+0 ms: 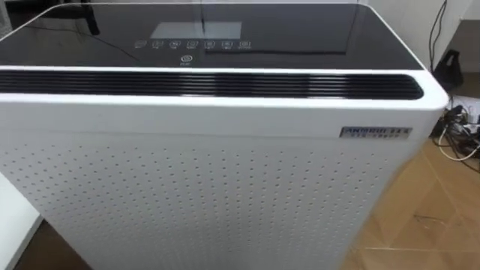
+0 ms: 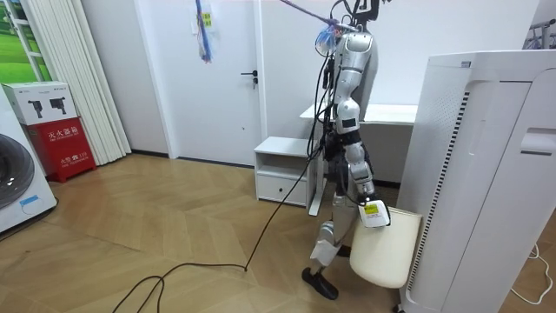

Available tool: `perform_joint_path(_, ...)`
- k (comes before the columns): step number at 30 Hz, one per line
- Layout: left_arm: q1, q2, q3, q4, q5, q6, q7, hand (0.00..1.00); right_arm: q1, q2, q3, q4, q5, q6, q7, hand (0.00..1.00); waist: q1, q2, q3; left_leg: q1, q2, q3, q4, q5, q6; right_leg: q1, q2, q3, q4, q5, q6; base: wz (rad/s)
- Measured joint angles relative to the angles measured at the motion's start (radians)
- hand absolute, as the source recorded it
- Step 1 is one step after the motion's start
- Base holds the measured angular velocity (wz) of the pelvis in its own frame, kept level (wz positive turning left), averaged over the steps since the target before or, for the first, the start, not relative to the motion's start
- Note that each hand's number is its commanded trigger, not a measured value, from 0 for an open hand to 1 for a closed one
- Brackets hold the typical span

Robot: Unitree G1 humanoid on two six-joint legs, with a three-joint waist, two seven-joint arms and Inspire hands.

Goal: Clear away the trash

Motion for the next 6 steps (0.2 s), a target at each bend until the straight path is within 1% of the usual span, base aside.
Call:
perform_joint_path(2, -0.003, -0.008, 0.025, 0.03, -0.016, -0.005, 0.013, 0.0, -0.002, 0.012, -0.017, 0.028, 0.002, 0.0, 0.0, 1.0, 0.002, -0.003, 0.001, 0.013, -0.001, 0.0, 0.0, -0.007, -0.001, 0.019, 0.002, 0.0, -0.007, 0.002, 0.003, 0.0)
perform_joint_path(3, -0.003, -0.014, 0.043, 0.043, -0.016, -0.004, 0.019, 0.0, -0.002, 0.014, -0.025, 0.038, 0.001, 0.0, 0.001, 1.0, 0.001, -0.002, -0.0008, 0.016, -0.002, 0.0, 0.0, -0.01, 0.0, 0.024, 0.001, 0.0, -0.009, 0.002, 0.004, 0.0)
perform_joint_path(4, -0.003, -0.022, 0.065, 0.049, -0.015, -0.001, 0.02, 0.0, -0.002, 0.016, -0.045, 0.048, 0.001, 0.001, 0.007, 1.0, 0.0, -0.001, 0.0027, 0.023, -0.004, -0.002, 0.0, -0.011, 0.001, 0.036, 0.001, -0.001, -0.013, 0.004, 0.006, 0.0)
perform_joint_path(5, -0.003, -0.024, 0.074, 0.055, -0.015, 0.003, 0.021, 0.0, -0.002, 0.016, -0.053, 0.056, 0.001, 0.001, 0.01, 1.0, 0.0, 0.001, 0.0036, 0.027, -0.004, -0.002, -0.001, -0.013, 0.001, 0.041, 0.001, -0.001, -0.018, 0.004, 0.008, 0.04)
perform_joint_path(6, -0.003, -0.024, 0.076, 0.062, -0.015, 0.014, 0.028, 0.0, -0.002, 0.016, -0.057, 0.061, 0.004, 0.008, 0.01, 1.0, -0.001, 0.006, 0.0029, 0.03, -0.006, -0.002, 0.0, -0.016, 0.002, 0.057, 0.001, -0.001, -0.024, 0.005, 0.009, 0.03)
